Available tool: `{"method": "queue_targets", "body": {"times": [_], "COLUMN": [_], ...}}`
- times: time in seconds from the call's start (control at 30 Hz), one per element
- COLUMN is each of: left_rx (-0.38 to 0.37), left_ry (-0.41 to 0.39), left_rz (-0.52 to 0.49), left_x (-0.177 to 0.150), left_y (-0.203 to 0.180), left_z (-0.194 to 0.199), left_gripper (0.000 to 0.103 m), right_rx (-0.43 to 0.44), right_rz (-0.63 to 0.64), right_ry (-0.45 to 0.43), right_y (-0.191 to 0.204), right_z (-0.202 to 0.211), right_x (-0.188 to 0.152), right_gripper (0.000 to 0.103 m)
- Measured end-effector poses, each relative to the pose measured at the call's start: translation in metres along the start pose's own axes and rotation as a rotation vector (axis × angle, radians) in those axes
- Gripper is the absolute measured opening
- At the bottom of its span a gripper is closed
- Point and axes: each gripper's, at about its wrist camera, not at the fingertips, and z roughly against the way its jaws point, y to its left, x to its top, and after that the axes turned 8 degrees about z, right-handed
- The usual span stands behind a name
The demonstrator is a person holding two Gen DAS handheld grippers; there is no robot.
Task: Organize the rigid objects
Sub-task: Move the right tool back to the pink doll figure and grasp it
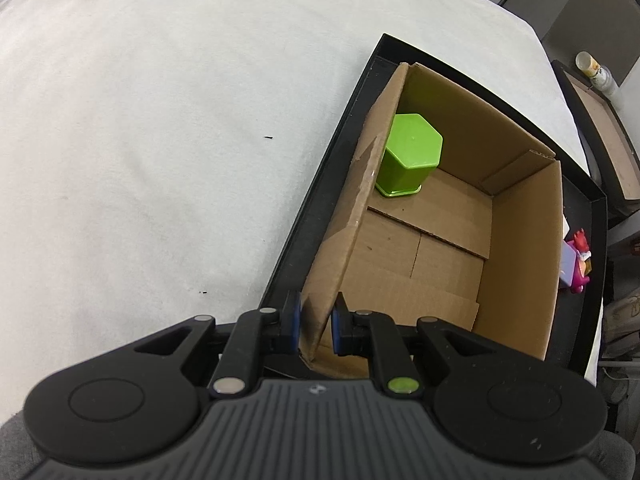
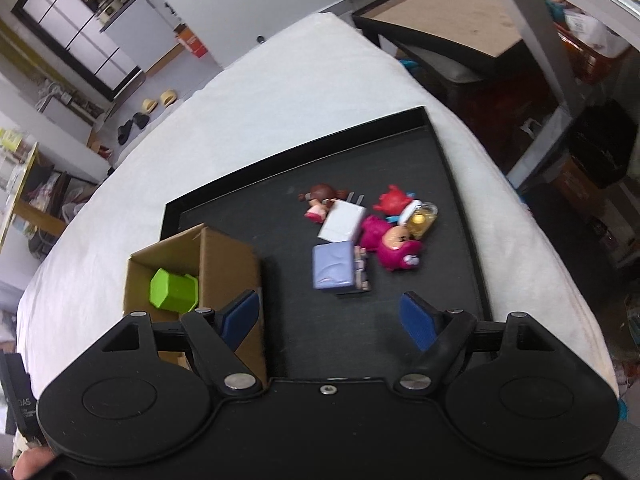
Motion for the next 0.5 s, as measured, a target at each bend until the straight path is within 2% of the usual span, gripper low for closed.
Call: {"method": "queue_targets", "body": {"times": [0.33,0.5], "left_rx": [0.012,0.016], "left_ry": [-0.001,-0.003], "left_rz": [0.005,0.007], "left_x": [0.002,0.001], "left_y": [0.001,0.001], "left_z": [0.0,-0.001], "left_gripper": [0.014,0.014], "right_rx": [-0.003,0.001], "right_rz": [-0.088,-0.114], "right_ry": [0.004,0.012], "right_y": [-0.033,-0.041], "right_z": [-0.009,-0.02], "right_x": [0.004,0.012], "right_gripper": [0.075,0.067]}}
